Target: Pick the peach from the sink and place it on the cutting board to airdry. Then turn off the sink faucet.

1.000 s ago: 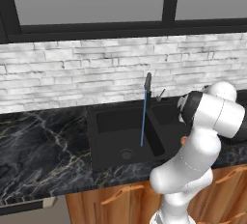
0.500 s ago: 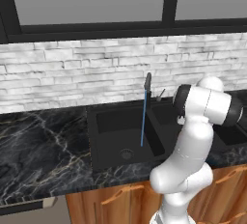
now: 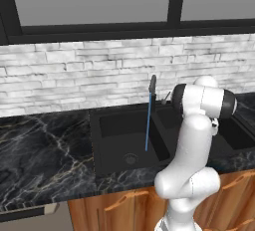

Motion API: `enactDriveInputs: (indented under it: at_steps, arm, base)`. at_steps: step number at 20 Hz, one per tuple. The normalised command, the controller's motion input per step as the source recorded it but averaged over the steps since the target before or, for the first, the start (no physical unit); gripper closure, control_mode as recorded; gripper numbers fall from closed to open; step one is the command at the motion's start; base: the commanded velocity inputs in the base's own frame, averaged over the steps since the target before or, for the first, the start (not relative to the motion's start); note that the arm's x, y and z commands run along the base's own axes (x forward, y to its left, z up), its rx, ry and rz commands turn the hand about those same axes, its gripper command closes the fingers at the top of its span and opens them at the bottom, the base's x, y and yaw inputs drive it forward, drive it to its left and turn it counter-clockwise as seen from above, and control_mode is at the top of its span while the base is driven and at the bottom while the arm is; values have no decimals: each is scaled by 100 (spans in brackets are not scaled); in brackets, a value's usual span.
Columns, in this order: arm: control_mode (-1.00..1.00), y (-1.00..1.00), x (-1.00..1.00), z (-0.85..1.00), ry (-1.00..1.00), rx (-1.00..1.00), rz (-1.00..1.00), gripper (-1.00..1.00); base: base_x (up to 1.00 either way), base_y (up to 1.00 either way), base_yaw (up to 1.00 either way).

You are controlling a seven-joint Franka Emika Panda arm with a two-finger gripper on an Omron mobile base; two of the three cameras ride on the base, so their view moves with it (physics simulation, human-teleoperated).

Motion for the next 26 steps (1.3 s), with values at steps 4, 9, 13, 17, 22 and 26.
enactDriveInputs:
  at_steps: [4,9,13,17,22,26]
  arm:
    - [-100,-1,21,-28,5,3,-2,-100]
    - [-100,-4,22,-32,6,3,-3,-100]
    - [-100,-10,19,-32,7,3,-3,-100]
    - [-100,-8,16,-31,7,2,-3,-100]
    - [-100,0,11,-30,8,0,-4,-100]
    - [-100,0,5,-28,9,0,-5,-100]
  base:
    - [0,0,0]
    - [0,0,0]
    - [0,0,0]
    - [0,0,0]
    - [0,0,0]
    - [0,0,0]
